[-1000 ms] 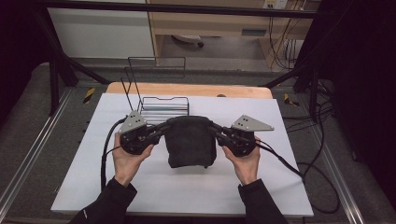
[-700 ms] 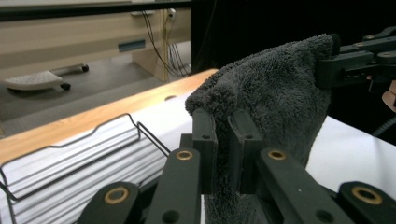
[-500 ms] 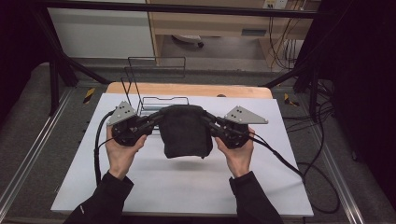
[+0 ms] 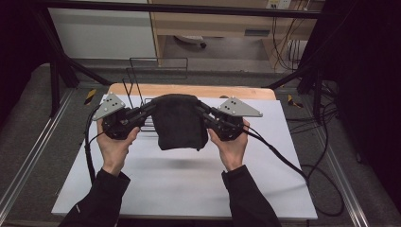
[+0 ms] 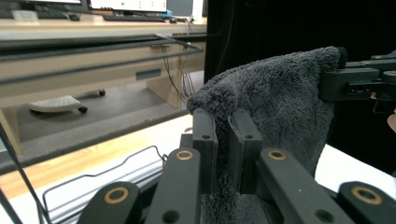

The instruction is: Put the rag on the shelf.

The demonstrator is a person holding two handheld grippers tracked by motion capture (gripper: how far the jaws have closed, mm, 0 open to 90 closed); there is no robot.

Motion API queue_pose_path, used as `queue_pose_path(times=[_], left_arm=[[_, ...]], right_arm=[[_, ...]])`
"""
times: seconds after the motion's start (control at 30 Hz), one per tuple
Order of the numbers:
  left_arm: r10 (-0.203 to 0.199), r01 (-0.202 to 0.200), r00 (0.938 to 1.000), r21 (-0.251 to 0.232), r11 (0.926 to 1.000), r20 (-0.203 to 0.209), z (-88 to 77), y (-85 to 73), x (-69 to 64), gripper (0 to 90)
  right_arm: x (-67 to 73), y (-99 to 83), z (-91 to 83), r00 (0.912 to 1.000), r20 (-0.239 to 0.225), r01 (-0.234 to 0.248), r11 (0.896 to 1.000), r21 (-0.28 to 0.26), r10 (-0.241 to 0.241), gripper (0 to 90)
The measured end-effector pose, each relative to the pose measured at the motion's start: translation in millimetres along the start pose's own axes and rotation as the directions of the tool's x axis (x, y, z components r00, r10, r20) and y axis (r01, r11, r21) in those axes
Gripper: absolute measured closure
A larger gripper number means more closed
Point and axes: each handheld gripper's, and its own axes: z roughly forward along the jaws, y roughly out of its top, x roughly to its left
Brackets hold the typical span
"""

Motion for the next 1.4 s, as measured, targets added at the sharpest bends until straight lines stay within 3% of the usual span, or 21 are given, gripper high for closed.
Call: queue_pose_path(times=[0.8, 1.4], left_arm=[[-0.008, -0.001, 0.9982, -0.145, 0.9894, -0.059, -16.0, 42.4, 22.7, 82.3], [-0.011, -0.011, 0.996, -0.244, 0.9698, -0.089, -24.7, 78.9, 36.2, 82.4]], right_arm=[[10.8, 47.9, 26.7, 0.999, 0.019, 0.043, 0.993, -0.106, -0.041, 81.6], [12.8, 94.7, 42.7, 0.997, 0.036, 0.074, 0.981, -0.181, -0.069, 81.8]])
